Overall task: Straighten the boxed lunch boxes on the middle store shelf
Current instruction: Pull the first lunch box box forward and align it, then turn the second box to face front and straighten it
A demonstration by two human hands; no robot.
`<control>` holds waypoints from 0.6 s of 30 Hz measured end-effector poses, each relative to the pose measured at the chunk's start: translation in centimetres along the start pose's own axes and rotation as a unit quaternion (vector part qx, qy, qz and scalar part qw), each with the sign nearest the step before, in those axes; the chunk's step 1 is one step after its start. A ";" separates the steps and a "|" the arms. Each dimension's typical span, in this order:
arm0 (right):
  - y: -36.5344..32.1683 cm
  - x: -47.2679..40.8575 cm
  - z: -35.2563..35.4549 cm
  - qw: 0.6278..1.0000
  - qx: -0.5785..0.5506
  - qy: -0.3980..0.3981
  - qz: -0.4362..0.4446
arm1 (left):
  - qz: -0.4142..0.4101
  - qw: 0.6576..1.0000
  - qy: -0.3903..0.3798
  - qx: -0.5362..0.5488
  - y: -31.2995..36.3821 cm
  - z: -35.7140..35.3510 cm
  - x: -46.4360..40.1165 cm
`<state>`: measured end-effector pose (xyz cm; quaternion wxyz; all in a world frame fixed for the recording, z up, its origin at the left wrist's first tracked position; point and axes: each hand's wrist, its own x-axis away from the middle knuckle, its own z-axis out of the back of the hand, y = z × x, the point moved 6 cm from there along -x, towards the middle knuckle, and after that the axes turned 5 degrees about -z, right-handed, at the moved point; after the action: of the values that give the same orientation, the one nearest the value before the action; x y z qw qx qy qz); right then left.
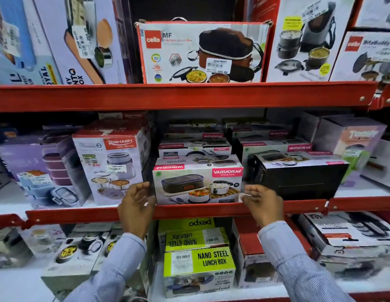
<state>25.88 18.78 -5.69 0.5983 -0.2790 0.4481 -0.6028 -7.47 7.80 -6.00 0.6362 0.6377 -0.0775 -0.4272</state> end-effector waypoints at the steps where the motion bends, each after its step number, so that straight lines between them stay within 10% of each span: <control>1: 0.0 0.5 0.9 1.000 -0.014 0.011 0.012 | -0.045 0.998 0.032 -0.022 1.4 0.5 0.7; 5: 0.4 1.2 6.1 0.990 -0.063 0.113 0.063 | -0.138 0.989 0.041 0.016 7.9 -2.4 4.4; 13: 4.4 -4.0 18.4 0.953 -0.055 0.289 0.068 | -0.030 0.969 -0.244 0.034 13.8 -17.7 8.7; 18: 8.2 -9.1 20.4 0.989 -0.032 0.143 -0.034 | 0.033 0.962 -0.264 -0.059 13.8 -23.2 8.8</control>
<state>48.66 24.38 -1.98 0.4981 -0.2242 0.5386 -0.6415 19.08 17.03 -1.87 0.6438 0.4607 -0.2384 -0.5625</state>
